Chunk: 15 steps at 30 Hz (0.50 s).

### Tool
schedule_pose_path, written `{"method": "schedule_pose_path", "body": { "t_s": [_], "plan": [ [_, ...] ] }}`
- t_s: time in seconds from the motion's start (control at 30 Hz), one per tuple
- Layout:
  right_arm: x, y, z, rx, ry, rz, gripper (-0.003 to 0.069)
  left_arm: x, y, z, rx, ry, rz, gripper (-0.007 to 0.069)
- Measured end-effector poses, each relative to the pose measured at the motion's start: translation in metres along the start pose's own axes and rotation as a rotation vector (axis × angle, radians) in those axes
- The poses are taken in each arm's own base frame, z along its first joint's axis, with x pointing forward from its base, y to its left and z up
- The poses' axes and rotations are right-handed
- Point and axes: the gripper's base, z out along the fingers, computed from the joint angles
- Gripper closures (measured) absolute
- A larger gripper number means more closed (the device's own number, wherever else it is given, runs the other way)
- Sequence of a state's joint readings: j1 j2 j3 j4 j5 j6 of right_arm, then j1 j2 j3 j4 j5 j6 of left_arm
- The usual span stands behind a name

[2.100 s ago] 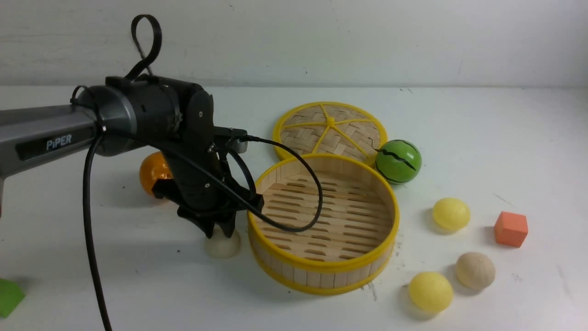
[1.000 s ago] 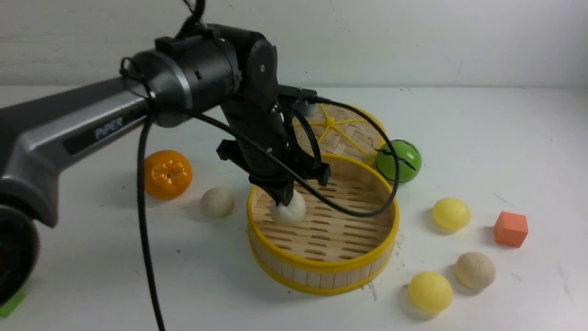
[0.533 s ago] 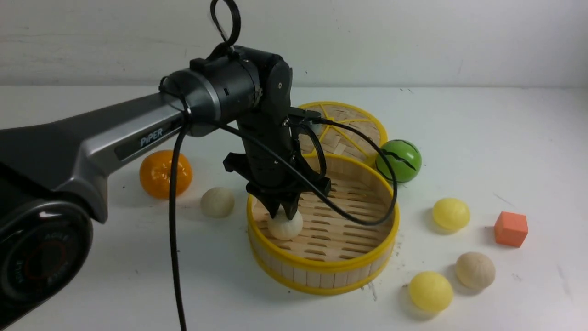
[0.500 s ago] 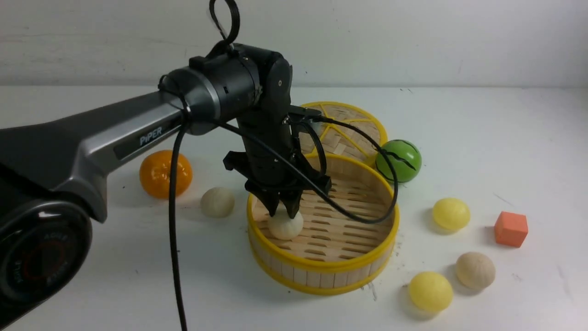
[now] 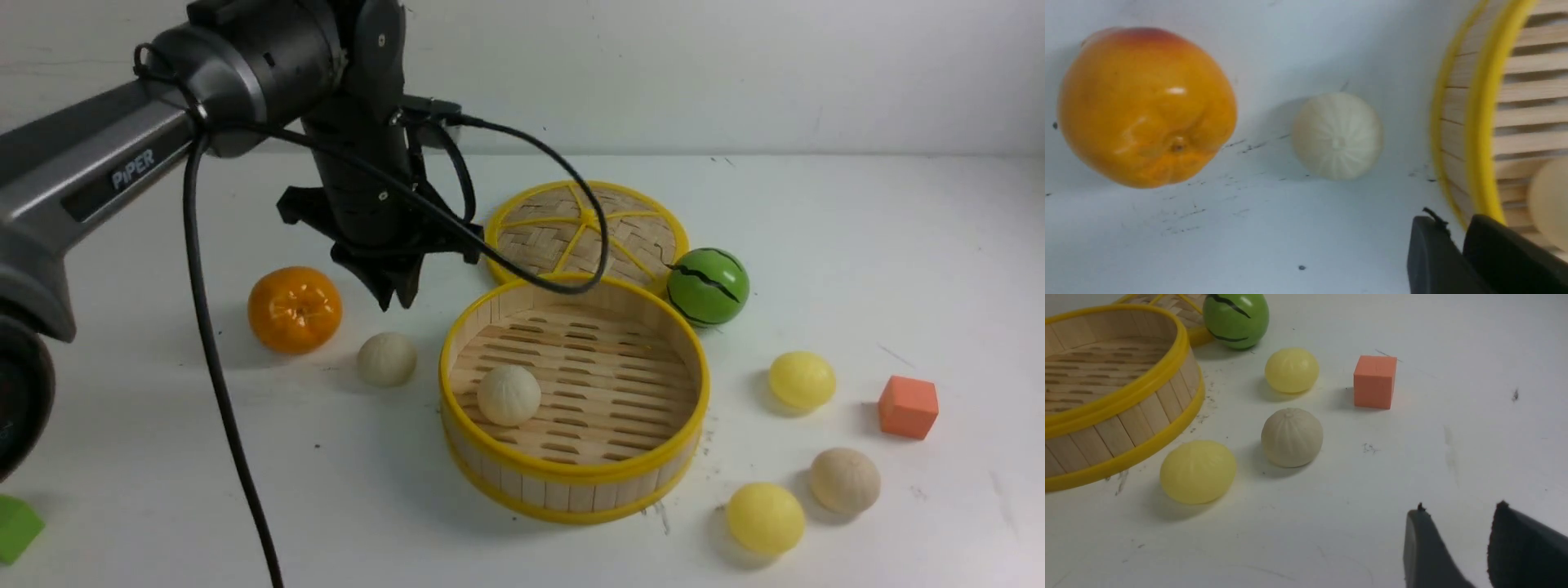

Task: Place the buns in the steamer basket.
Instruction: Use the left arm to grab a steamed stuffed bun

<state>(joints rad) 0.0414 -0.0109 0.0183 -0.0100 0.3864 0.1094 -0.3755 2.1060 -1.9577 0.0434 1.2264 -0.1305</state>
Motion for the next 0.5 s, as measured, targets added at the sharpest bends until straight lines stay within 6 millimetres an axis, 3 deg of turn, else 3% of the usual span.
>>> {"method": "schedule_pose_path", "body": {
  "t_s": [0.2, 0.5],
  "plan": [
    [0.0, 0.0, 0.0, 0.0, 0.0, 0.0, 0.0419, -0.006, 0.015, 0.035, -0.008, 0.017, -0.035, 0.054],
    [0.0, 0.0, 0.0, 0.0, 0.0, 0.0, 0.0419, -0.009, 0.017, 0.06, -0.01, 0.014, -0.037, 0.0375]
  ]
}}
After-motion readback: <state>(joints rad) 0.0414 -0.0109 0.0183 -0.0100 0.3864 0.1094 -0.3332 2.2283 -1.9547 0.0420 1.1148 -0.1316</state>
